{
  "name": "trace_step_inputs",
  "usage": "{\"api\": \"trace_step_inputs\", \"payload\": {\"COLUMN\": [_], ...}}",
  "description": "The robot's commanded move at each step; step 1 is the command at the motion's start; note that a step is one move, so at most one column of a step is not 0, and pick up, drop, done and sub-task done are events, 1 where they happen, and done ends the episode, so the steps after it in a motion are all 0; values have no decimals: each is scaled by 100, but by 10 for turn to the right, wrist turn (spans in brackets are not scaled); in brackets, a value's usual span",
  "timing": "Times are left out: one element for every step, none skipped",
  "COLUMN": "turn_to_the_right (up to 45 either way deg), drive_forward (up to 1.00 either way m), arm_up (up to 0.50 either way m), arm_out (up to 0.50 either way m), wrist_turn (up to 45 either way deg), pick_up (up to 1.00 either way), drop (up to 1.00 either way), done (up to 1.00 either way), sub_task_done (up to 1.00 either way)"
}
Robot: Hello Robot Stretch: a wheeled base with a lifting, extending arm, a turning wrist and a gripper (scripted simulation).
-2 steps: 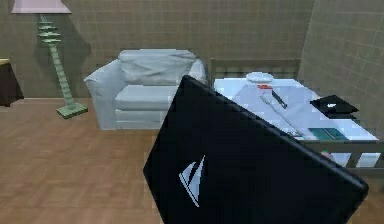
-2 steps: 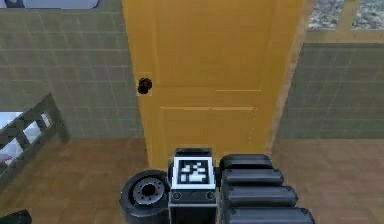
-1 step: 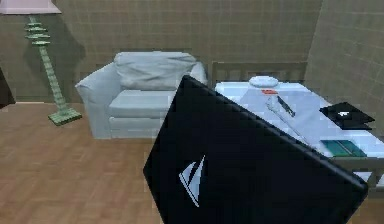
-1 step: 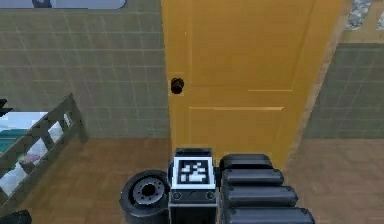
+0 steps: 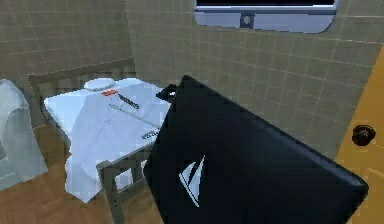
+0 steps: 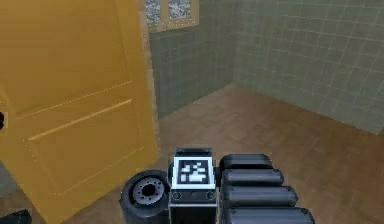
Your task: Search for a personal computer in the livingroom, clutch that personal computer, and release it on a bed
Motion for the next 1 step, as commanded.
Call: {"api": "trace_step_inputs", "payload": {"turn_to_the_right": [450], "drive_forward": [0], "arm_up": [0], "arm_out": [0], "wrist_turn": [0], "pick_up": [0], "drop": [0], "done": [0], "sub_task_done": [0]}}
